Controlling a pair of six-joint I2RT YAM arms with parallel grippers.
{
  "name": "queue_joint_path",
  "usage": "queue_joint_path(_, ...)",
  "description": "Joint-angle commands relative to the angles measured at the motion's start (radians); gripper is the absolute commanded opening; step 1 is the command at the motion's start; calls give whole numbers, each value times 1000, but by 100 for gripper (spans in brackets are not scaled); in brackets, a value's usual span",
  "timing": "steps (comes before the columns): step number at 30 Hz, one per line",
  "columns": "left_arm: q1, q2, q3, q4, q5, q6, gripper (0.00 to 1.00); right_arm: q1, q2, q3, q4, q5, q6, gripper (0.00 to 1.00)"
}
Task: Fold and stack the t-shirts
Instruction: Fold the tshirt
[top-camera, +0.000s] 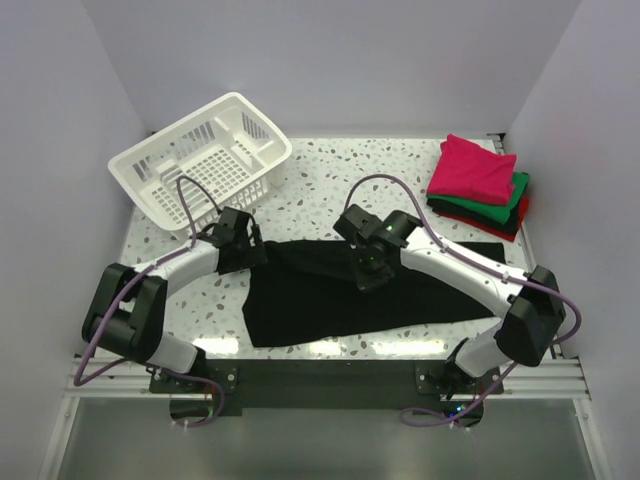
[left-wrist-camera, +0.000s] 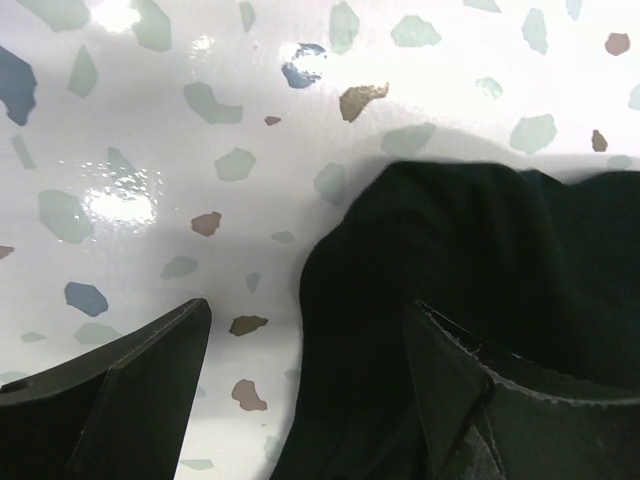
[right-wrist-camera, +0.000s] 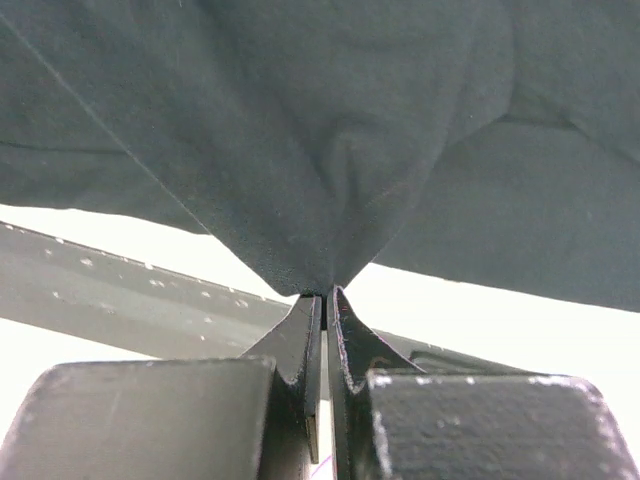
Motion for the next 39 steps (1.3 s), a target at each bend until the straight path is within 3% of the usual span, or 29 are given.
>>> queue_joint_path(1,10,29,10,-22,-72,30,83,1,-64,-10,-78,45,44,0)
queue_joint_path(13,10,13,47,-80,-139,47,84,-4,-109,-76,-109,27,64,0)
queue_joint_path(19,11,-4,60,-99,-139,33,84,-3,-78,-122,-63,-71,9,0)
queue_joint_path(30,10,-135,159,-140,-64,-19,84,7,19,-147,41,-211,-77,0)
queue_joint_path(39,10,-84,134,-65,8,-66,84,24,57,-176,64,-236,-92,0)
